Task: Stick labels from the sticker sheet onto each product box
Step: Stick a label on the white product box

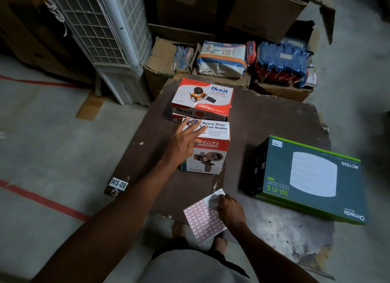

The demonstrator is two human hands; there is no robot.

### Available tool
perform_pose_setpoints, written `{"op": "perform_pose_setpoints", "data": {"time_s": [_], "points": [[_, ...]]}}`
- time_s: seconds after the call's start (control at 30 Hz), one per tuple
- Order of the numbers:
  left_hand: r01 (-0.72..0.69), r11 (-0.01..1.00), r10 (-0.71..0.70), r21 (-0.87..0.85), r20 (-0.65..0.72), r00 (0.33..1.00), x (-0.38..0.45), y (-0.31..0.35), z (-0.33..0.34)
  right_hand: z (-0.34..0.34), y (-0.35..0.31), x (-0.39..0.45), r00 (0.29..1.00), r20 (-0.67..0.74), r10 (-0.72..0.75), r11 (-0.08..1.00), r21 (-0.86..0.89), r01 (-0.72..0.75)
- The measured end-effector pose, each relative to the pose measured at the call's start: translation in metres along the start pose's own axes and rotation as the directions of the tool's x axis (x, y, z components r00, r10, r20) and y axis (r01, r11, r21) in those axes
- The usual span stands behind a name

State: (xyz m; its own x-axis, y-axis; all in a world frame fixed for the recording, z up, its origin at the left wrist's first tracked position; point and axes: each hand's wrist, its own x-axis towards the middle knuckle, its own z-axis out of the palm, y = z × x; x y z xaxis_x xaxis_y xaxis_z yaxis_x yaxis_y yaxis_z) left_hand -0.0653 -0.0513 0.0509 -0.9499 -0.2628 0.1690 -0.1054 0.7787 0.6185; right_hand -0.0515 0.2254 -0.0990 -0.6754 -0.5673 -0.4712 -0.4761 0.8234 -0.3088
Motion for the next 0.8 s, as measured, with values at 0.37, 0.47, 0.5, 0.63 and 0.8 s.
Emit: {"op": "perform_pose_setpoints", "data": {"time_s": [0.37,0.47,0.5,0.63,0.8], "points": [[0.024,1.000,-0.024,0.002,-0.002,1.000,0.0057,-0.0014,0.0010,0.0012,-0.0054,0.0018,0.998,-0.056,-0.001,1.000,-0.013,0.000],[0.022,1.000,-0.022,0.005,0.002,1.000,0.0061,-0.0021,0.0010,0.0006,-0.0065,0.0003,0.998,-0.061,-0.012,1.000,-0.029,0.010],[0.023,1.000,-0.023,0.002,0.004,1.000,0.0056,-0.0023,0.0011,0.0012,-0.0060,0.0001,0.998,-0.058,-0.017,0.999,-0.041,0.015],[0.025,1.000,-0.025,0.007,0.006,1.000,0.0035,-0.0024,0.0009,0.0069,-0.0013,-0.0007,0.997,-0.052,-0.060,0.995,-0.081,0.056],[0.025,1.000,-0.025,0.003,0.010,1.000,0.0030,-0.0013,0.0016,0.0011,-0.0003,-0.0029,0.990,-0.004,-0.140,0.981,-0.136,0.138]]}}
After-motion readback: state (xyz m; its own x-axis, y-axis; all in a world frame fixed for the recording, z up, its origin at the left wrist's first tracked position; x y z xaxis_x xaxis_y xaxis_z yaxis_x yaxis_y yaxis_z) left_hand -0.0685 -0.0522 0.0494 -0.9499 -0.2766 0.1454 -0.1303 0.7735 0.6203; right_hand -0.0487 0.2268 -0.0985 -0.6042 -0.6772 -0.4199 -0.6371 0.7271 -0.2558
